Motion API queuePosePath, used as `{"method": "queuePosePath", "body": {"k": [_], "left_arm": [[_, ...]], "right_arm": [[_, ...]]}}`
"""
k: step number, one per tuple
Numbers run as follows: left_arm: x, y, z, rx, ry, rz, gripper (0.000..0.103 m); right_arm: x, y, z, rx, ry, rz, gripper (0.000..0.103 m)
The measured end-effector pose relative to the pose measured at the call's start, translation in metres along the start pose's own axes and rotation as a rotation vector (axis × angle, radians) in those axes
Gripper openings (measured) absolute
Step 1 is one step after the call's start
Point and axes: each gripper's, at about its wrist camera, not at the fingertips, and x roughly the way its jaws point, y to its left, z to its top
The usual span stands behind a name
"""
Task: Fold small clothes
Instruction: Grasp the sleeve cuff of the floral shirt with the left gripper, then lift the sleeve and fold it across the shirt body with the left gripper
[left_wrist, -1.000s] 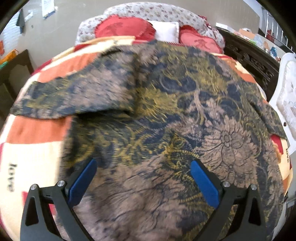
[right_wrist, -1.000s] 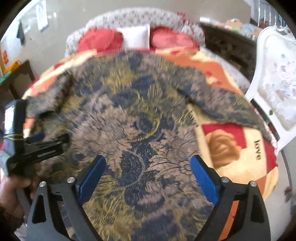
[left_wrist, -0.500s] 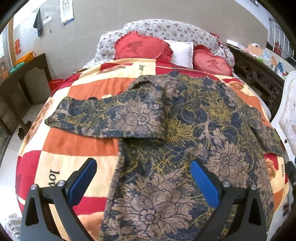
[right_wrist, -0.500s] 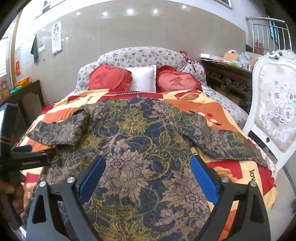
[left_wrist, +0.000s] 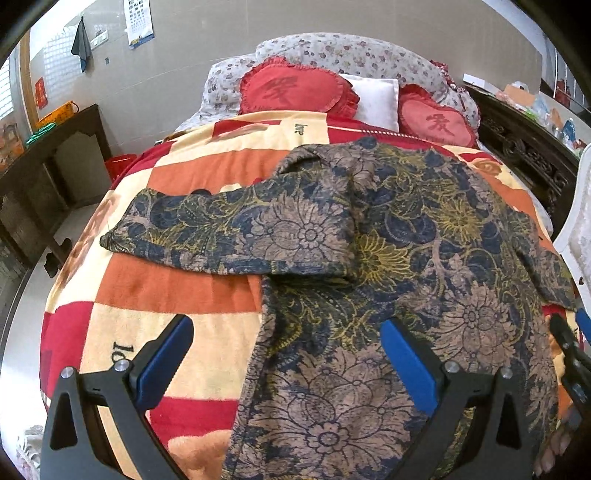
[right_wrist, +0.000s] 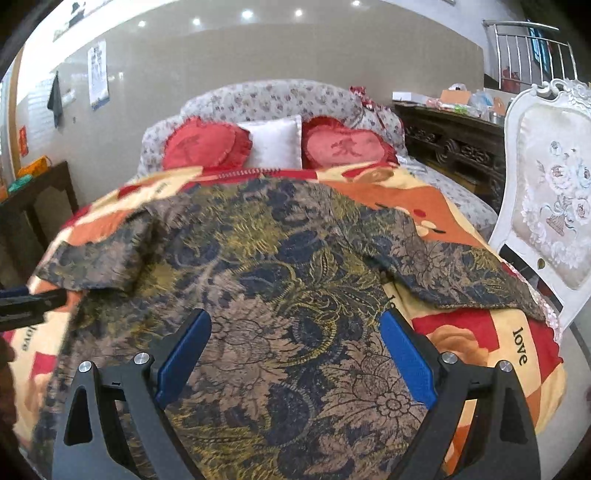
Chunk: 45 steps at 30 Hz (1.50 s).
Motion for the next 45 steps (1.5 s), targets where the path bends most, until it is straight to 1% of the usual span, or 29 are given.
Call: {"method": "queuePosePath", "body": {"k": [2,4,5,7,8,9,11,13,14,15,16,17,19,21,23,25,28,29,30,31,32,33,34,35,37,39,40,42,45], "left_arm": [[0.004,0.006,-0.002,0.005,-0.007,-0.017,0.103],[0.011,0.019,-0.005,-0.022,-0.016,-0.113,0.103],[0.017,0.028,-0.006,-0.042,0.003,-0.16,0.103],[0.036,0.048,-0.006,-0.094,0.1,-0.225,0.103],[0.041,0.061,-0.005,-0.13,0.122,-0.259,0.103],[0.044,0.075,-0.003,-0.164,0.123,-0.283,0.102],[0.044,0.114,0.008,-0.254,0.082,-0.324,0.102],[0.047,0.16,0.018,-0.375,0.025,-0.391,0.102],[0.052,0.179,0.021,-0.434,0.016,-0.409,0.102],[0.058,0.203,0.023,-0.523,0.01,-0.413,0.102],[0.067,0.231,0.024,-0.638,-0.01,-0.455,0.102],[0.075,0.249,0.025,-0.707,-0.01,-0.494,0.102],[0.098,0.283,0.026,-0.848,0.029,-0.502,0.102],[0.12,0.301,0.026,-0.929,0.06,-0.548,0.102],[0.138,0.308,0.023,-0.998,0.094,-0.6,0.102],[0.146,0.309,0.024,-1.014,0.099,-0.623,0.102],[0.148,0.307,0.037,-0.962,0.071,-0.652,0.101],[0.149,0.306,0.041,-0.95,0.07,-0.648,0.099],[0.149,0.305,0.043,-0.937,0.073,-0.637,0.092],[0.149,0.303,0.046,-0.919,0.085,-0.618,0.082],[0.149,0.301,0.048,-0.901,0.092,-0.594,0.077],[0.15,0.3,0.048,-0.882,0.097,-0.572,0.069],[0.15,0.297,0.05,-0.853,0.103,-0.544,0.059],[0.15,0.295,0.052,-0.82,0.109,-0.503,0.053],[0.152,0.293,0.055,-0.775,0.121,-0.433,0.026],[0.151,0.291,0.055,-0.735,0.123,-0.369,0.013],[0.147,0.289,0.055,-0.706,0.109,-0.343,0.008],[0.135,0.285,0.059,-0.663,0.065,-0.302,0.006],[0.093,0.291,0.072,-0.637,-0.101,-0.214,0.006]], "right_arm": [[0.017,0.002,-0.004,-0.02,0.021,-0.021,0.099],[0.029,0.006,-0.012,-0.052,0.031,-0.038,0.099],[0.038,0.009,-0.02,-0.072,0.044,-0.049,0.099],[0.052,0.012,-0.034,-0.092,0.09,-0.07,0.097],[0.054,0.014,-0.037,-0.102,0.101,-0.084,0.096],[0.054,0.015,-0.037,-0.11,0.098,-0.095,0.096],[0.051,0.019,-0.038,-0.13,0.081,-0.109,0.096],[0.05,0.022,-0.041,-0.146,0.078,-0.105,0.096],[0.051,0.023,-0.042,-0.153,0.078,-0.101,0.096],[0.051,0.024,-0.042,-0.157,0.08,-0.099,0.096],[0.052,0.024,-0.043,-0.158,0.084,-0.098,0.096],[0.053,0.024,-0.043,-0.158,0.087,-0.096,0.096],[0.054,0.023,-0.043,-0.152,0.09,-0.089,0.096],[0.055,0.023,-0.043,-0.148,0.096,-0.083,0.096],[0.058,0.022,-0.043,-0.143,0.106,-0.075,0.096],[0.06,0.021,-0.043,-0.139,0.116,-0.065,0.096],[0.063,0.02,-0.043,-0.134,0.132,-0.059,0.096],[0.065,0.02,-0.044,-0.134,0.141,-0.054,0.096],[0.066,0.02,-0.044,-0.132,0.147,-0.05,0.096],[0.067,0.019,-0.044,-0.13,0.151,-0.048,0.096],[0.069,0.019,-0.044,-0.128,0.155,-0.043,0.096],[0.07,0.018,-0.044,-0.123,0.158,-0.039,0.096],[0.07,0.017,-0.044,-0.118,0.159,-0.036,0.096],[0.07,0.017,-0.045,-0.116,0.159,-0.034,0.096],[0.069,0.017,-0.045,-0.114,0.156,-0.035,0.096],[0.069,0.017,-0.045,-0.117,0.154,-0.037,0.096],[0.069,0.018,-0.046,-0.117,0.155,-0.038,0.096],[0.07,0.017,-0.045,-0.116,0.157,-0.036,0.096],[0.069,0.016,-0.045,-0.111,0.156,-0.033,0.096]]}}
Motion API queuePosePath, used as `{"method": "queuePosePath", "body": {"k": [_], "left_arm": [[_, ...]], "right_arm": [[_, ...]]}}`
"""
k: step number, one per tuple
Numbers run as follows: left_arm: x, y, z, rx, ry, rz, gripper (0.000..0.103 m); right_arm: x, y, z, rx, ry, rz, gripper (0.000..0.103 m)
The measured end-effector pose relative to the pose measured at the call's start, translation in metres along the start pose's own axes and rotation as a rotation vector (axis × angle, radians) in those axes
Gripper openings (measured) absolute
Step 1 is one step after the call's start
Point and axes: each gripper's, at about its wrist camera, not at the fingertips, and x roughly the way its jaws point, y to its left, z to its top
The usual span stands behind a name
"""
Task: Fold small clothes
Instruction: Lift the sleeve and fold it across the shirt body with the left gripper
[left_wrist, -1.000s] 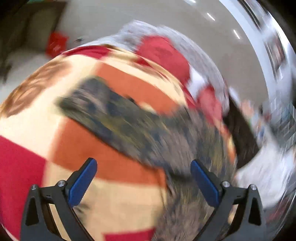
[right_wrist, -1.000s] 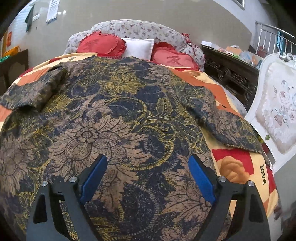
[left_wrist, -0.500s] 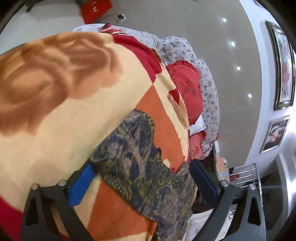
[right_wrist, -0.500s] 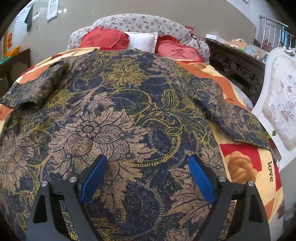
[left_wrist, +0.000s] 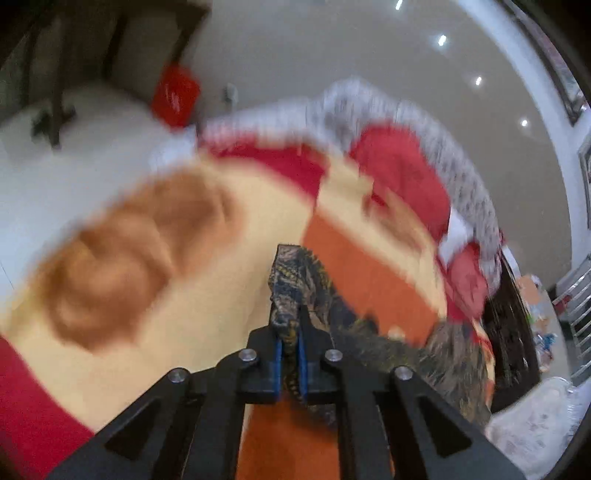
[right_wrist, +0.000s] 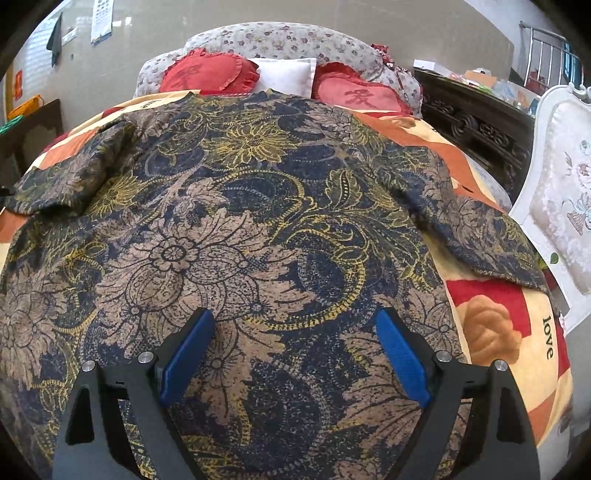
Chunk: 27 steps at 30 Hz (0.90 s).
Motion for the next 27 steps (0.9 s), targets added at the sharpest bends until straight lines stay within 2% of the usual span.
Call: {"method": "queuePosePath", "body": {"k": [2,4,8,10,12,15,17,19,21,24,25,27], "left_arm": [[-0.032,0.002,0.016,-0.014,-0.124,0.023,0.006],[-0.059,0.004,0.033,-0.021,-0.226,0.078,0.006],[-0.087,-0.007,0.05,-0.023,-0.341,0.16,0.006],[-0.09,-0.018,0.051,-0.024,-0.357,0.127,0.006],[-0.084,-0.043,0.046,0.026,-0.325,0.045,0.006],[-0.063,-0.106,0.019,0.144,-0.222,-0.154,0.006],[-0.038,-0.162,-0.015,0.224,-0.118,-0.299,0.006],[-0.009,-0.211,-0.059,0.278,-0.016,-0.397,0.006],[0.023,-0.251,-0.105,0.319,0.074,-0.426,0.006],[0.081,-0.287,-0.178,0.37,0.197,-0.382,0.007],[0.102,-0.294,-0.201,0.395,0.246,-0.341,0.015],[0.126,-0.296,-0.234,0.413,0.338,-0.291,0.022]], "right_arm": [[-0.001,-0.001,0.0,0.004,-0.001,0.003,0.096],[-0.001,-0.001,0.0,0.007,-0.003,0.005,0.096],[-0.001,-0.002,0.0,0.011,-0.003,0.014,0.096],[-0.002,-0.003,0.0,0.016,-0.003,0.02,0.096],[-0.002,-0.003,0.0,0.023,-0.004,0.023,0.096],[-0.001,-0.004,0.0,0.033,-0.004,0.026,0.096],[-0.001,-0.005,0.001,0.043,-0.003,0.024,0.096],[-0.002,-0.007,0.001,0.052,0.001,0.027,0.096],[-0.004,-0.012,0.004,0.077,0.014,0.033,0.096],[-0.018,-0.024,0.013,0.124,-0.007,0.054,0.096],[-0.024,-0.029,0.018,0.132,-0.016,0.057,0.096],[-0.029,-0.035,0.026,0.128,-0.021,0.058,0.096]]}}
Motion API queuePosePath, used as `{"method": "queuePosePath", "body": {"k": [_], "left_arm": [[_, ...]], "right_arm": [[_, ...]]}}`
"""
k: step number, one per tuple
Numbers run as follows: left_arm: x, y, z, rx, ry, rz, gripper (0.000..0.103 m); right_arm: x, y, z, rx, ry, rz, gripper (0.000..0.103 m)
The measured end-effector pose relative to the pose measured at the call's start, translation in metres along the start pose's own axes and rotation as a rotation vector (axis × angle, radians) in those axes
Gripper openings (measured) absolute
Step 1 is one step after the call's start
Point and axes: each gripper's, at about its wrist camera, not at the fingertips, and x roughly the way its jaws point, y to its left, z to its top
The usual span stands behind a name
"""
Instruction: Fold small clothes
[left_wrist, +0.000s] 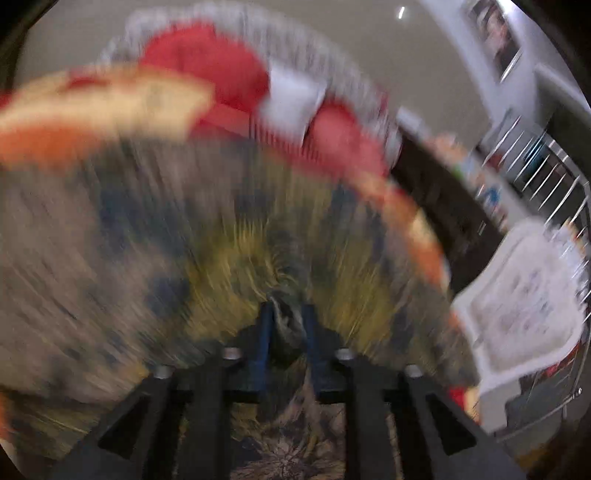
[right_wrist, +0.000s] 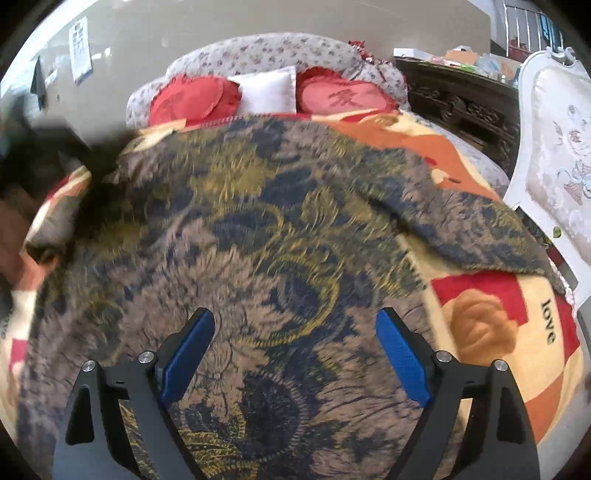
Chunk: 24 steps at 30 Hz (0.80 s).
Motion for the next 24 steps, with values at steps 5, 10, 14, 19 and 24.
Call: {"method": "queuePosePath", "body": {"k": [5,10,14,19,24], "left_arm": [[-0.023,-0.012,-0.044,0.067,0.011,-0.034,0.057],[-0.063,0.011,-0.063,0.175,-0.134,0.241,0.065],[-0.074,0.061,-0.07,-0.029,-0.157,0.23,0.064],[-0.068,0.066,-0.069,-0.095,-0.183,0.207,0.065],[-0.066,0.071,-0.066,-0.115,-0.189,0.204,0.066]], "right_arm": [[0.006,-0.005,0.032,-0.016,0.007,0.099,0.096],[0.05,0.024,0.069,-0.027,0.036,0.343,0.096],[0.1,0.065,0.092,-0.072,0.076,0.508,0.085],[0.153,0.094,0.105,-0.077,0.126,0.543,0.079],[0.174,0.099,0.11,-0.021,0.136,0.629,0.079]]}}
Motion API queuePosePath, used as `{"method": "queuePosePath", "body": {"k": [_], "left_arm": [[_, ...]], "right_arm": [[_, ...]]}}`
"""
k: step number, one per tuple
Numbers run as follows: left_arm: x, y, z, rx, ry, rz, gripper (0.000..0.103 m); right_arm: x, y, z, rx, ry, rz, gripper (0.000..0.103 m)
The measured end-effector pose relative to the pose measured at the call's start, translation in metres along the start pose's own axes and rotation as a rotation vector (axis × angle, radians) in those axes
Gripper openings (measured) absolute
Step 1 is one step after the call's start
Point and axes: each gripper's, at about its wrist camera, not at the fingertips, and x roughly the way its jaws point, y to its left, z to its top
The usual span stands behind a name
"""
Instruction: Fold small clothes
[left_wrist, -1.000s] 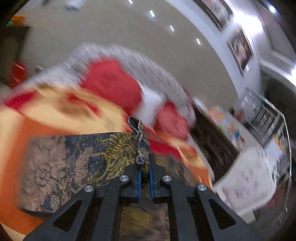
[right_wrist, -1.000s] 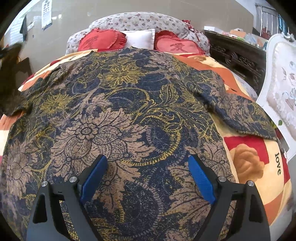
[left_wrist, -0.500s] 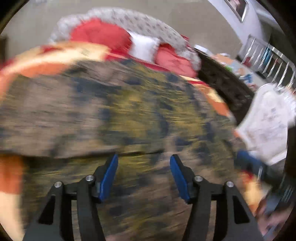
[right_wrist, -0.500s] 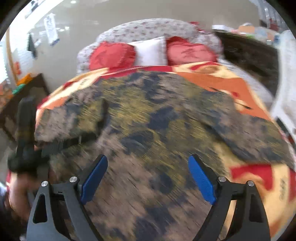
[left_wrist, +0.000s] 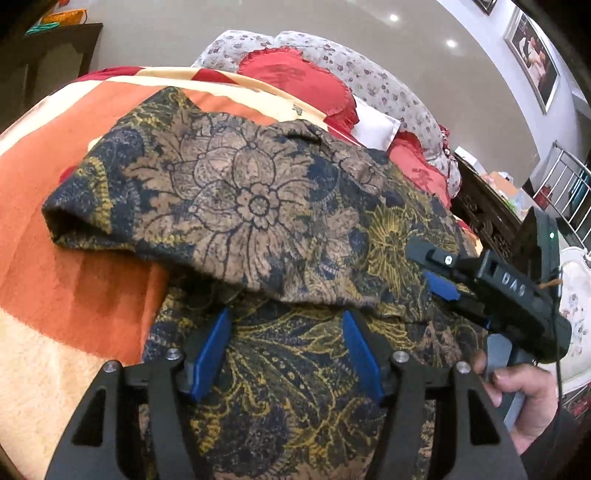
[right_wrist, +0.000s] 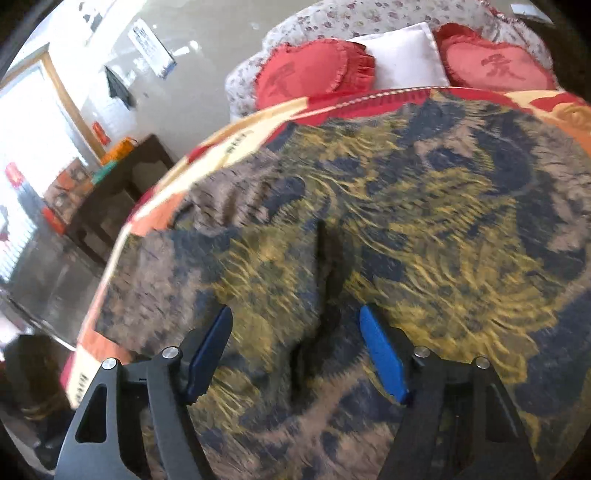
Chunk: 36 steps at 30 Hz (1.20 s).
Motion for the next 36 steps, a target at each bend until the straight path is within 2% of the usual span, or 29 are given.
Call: {"method": "queuePosePath", "body": {"k": [1,3,4,5,9,12,15,17,19,23,25,29,36], "left_arm": [[-0.005,0.003,0.002,-0.002,-0.001,-0.003,0.066],[-0.006,0.003,0.001,-0.003,-0.001,-0.006,0.067],[-0.008,0.006,0.003,-0.004,-0.001,-0.006,0.067],[-0.009,0.006,0.003,-0.002,-0.001,-0.005,0.067],[-0.011,0.007,0.002,0.003,0.0,-0.003,0.068],[-0.011,0.006,0.002,0.009,0.001,0.0,0.069],[-0.011,0.004,0.002,0.013,0.001,0.003,0.069],[-0.01,0.003,0.002,0.015,0.002,0.005,0.07],[-0.01,0.002,0.002,0.017,0.003,0.008,0.07],[-0.01,-0.001,0.002,0.026,0.008,0.013,0.072],[-0.011,-0.003,0.002,0.038,0.011,0.02,0.073],[-0.016,-0.005,0.002,0.052,0.012,0.014,0.076],[-0.014,-0.006,-0.001,0.056,0.019,-0.005,0.083]], "right_arm": [[0.002,-0.001,0.001,0.012,0.002,0.031,0.077],[0.008,-0.002,0.001,0.036,0.038,0.12,0.056],[0.012,-0.003,0.001,0.056,0.065,0.152,0.04],[0.012,-0.004,-0.001,0.067,0.066,0.147,0.03],[-0.012,-0.015,-0.001,0.127,-0.015,0.121,0.012],[-0.049,-0.032,0.001,0.139,-0.081,0.065,0.011],[-0.089,-0.06,0.0,0.144,-0.111,-0.056,0.011],[-0.116,-0.095,0.0,0.182,-0.118,-0.164,0.011],[-0.135,-0.122,-0.002,0.214,-0.116,-0.246,0.011],[-0.137,-0.144,-0.004,0.221,-0.033,-0.341,0.011],[-0.132,-0.146,-0.008,0.233,-0.004,-0.36,0.011],[-0.138,-0.144,-0.016,0.267,0.002,-0.388,0.013],[-0.16,-0.151,-0.039,0.307,-0.006,-0.312,0.01]]}}
